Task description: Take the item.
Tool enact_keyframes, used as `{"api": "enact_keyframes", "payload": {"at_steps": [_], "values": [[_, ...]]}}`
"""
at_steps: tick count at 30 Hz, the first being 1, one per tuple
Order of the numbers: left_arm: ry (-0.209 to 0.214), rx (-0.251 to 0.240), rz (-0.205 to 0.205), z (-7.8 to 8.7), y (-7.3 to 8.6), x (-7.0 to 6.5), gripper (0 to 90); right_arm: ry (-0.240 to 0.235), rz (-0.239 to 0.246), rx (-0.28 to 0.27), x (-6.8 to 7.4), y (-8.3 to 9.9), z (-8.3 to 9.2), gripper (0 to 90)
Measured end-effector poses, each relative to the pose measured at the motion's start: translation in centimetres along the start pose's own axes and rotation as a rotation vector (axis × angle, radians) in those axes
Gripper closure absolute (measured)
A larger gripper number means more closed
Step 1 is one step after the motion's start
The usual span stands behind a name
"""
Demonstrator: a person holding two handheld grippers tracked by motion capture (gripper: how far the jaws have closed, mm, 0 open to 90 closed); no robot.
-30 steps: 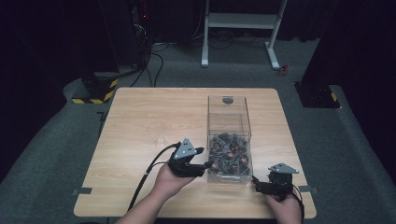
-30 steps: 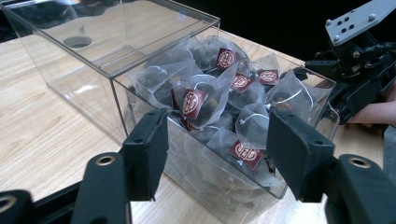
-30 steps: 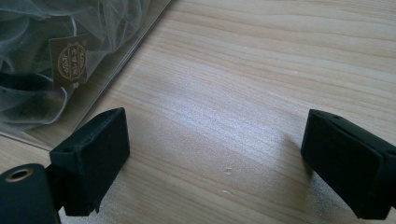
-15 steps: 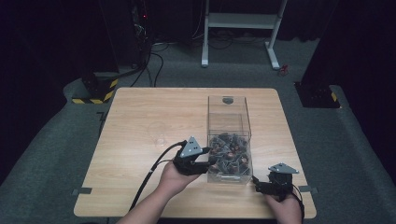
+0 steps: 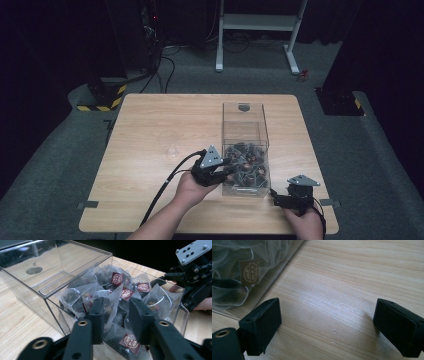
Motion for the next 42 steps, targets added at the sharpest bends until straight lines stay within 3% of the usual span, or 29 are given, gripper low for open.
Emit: {"api": "enact_keyframes", "payload": {"at_steps": [6, 14, 23, 31, 35, 42], "values": [[-0.016, 0.011, -0.010, -0.4, 0.2, 0.2, 71.0, -0.003, 0.008, -0.003, 0.0, 0.0, 0.0, 7.9], [-0.030, 0.007, -0.013, -0.6, 0.3, 0.3, 80.6, -0.005, 0.009, -0.003, 0.0, 0.0, 0.0, 7.9], [-0.023, 0.003, 0.006, -0.6, 0.6, 0.5, 89.8, -0.005, 0.009, -0.003, 0.0, 0.0, 0.0, 7.9], [0.013, -0.016, 0.049, -0.1, 0.6, 0.7, 90.0, -0.006, 0.011, -0.003, 0.0, 0.0, 0.0, 7.9], [0.031, -0.053, 0.097, 0.3, 0.4, 0.7, 90.0, -0.007, 0.008, -0.003, 0.1, 0.0, 0.0, 8.0], [0.053, -0.078, 0.111, 0.9, 0.3, 0.7, 90.0, -0.006, 0.009, -0.003, 0.1, 0.0, 0.0, 8.0]]}}
Point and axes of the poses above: each handheld gripper's, and its own axes: z roughly backward along the jaws, y roughly out of its underside, x roughly to its left, the point moved 6 cm from there along -z, roughly forward along the jaws, and after that the axes turned 15 degrees about z, right-handed, at the moved point
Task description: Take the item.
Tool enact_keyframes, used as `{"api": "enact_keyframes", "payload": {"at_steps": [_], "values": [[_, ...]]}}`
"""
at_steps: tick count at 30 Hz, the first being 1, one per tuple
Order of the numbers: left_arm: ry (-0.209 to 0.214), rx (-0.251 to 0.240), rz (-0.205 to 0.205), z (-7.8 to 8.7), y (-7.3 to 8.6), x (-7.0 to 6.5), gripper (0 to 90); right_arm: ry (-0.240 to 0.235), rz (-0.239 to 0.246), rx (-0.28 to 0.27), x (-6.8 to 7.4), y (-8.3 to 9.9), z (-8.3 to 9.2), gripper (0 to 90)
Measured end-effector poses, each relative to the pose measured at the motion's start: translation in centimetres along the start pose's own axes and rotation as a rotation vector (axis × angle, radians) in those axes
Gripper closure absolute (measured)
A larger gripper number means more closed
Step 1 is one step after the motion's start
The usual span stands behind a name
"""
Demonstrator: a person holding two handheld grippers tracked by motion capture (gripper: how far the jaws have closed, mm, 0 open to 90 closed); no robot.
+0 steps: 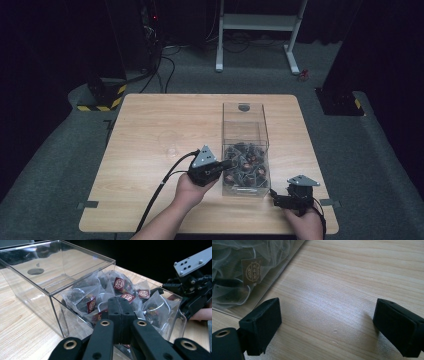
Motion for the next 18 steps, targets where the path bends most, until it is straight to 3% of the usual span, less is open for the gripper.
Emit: {"api": "enact_keyframes", "payload": {"at_steps": [18], "values": [[0.018, -0.034, 0.008, 0.85, -0.43, -0.12, 90.0, 0.000, 0.000, 0.000, 0.00, 0.00, 0.00, 8.0]]}}
Point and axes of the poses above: each handheld gripper's, and its own axes: z roughly backward along the jaws, y roughly out of its underside, x roughly to its left, the point moved 6 cm from there along -z, roughly forward along the jaws, and after that the axes turned 15 degrees about z, right-handed, at the moved point
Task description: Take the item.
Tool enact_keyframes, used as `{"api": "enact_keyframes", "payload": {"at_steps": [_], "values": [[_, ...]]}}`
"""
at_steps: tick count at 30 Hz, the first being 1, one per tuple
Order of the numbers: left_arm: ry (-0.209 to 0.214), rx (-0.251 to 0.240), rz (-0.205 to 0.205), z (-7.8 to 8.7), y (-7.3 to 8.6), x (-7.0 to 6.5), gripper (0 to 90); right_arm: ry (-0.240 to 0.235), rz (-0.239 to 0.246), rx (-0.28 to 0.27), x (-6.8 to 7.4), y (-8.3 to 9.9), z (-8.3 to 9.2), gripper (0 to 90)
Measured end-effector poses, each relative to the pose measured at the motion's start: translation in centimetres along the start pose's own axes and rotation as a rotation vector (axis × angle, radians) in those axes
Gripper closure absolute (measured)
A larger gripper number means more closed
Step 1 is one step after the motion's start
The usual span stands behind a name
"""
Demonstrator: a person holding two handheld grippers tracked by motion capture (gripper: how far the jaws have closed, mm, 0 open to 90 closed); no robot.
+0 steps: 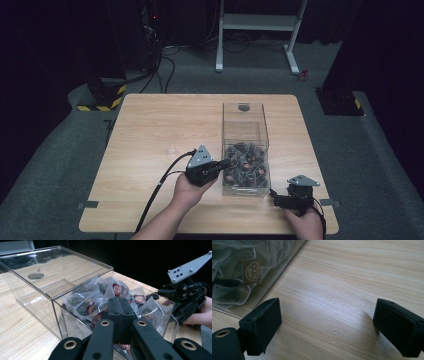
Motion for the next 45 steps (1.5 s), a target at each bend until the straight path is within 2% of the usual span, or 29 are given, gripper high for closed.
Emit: {"api": "enact_keyframes", "payload": {"at_steps": [19, 45], "values": [[0.001, -0.022, 0.007, 1.2, -0.2, 0.2, 90.0, 0.000, 0.000, 0.000, 0.0, 0.0, 0.0, 8.0], [-0.032, -0.043, 0.029, 3.3, 0.9, 1.9, 90.0, 0.000, 0.000, 0.000, 0.0, 0.0, 0.0, 8.0]]}}
Point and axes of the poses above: each handheld gripper's, and its own axes: z roughly backward along the jaws, y roughly out of its underside, x roughly to its left, the point moved 6 cm from there along -z, roughly forward along the jaws, and after that the axes turned 15 degrees about z, right-handed, at the moved point
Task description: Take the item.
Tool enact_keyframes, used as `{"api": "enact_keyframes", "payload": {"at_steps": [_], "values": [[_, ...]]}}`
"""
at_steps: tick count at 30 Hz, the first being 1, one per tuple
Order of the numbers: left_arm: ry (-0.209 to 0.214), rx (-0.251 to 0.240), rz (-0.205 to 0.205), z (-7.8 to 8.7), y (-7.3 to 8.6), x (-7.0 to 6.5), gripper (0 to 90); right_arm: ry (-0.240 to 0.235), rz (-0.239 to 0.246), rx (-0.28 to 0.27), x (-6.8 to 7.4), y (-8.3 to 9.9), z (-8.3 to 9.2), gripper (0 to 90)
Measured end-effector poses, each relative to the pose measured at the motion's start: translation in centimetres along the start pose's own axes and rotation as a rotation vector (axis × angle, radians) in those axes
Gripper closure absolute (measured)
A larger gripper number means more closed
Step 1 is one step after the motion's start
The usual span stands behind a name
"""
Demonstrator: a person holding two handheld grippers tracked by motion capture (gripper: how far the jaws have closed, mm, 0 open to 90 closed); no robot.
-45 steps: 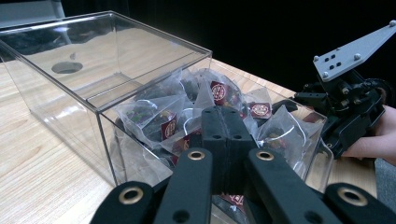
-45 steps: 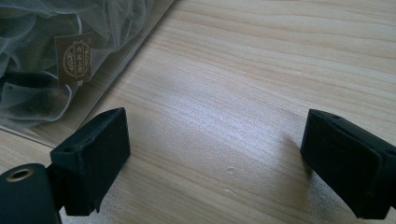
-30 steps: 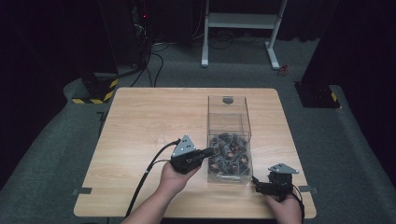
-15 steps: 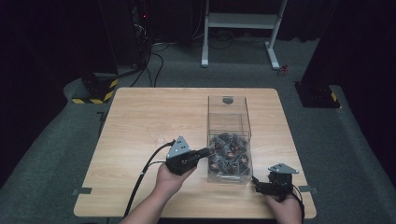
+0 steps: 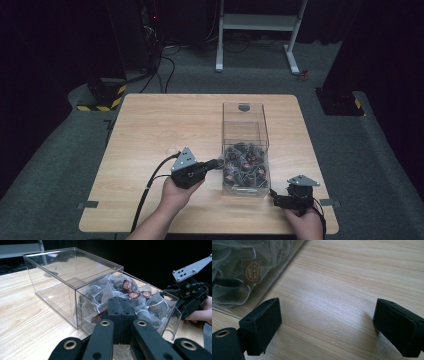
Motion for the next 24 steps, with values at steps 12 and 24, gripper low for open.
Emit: {"api": "enact_keyframes", "payload": {"at_steps": [12, 24], "values": [[-0.025, -0.004, 0.004, 1.1, 0.4, 1.0, 90.0, 0.000, 0.000, 0.000, 0.0, 0.0, 0.0, 8.0], [-0.063, -0.017, 0.009, 2.7, 0.5, 2.5, 90.0, 0.000, 0.000, 0.000, 0.0, 0.0, 0.0, 8.0]]}}
Point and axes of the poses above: each handheld gripper's, and its own axes: z roughly backward along the jaws, y roughly out of its underside, x roughly to its left, the point moved 6 cm from there along -z, roughly forward along the jaws, and after that the axes turned 15 degrees about z, right-handed, at the moved point
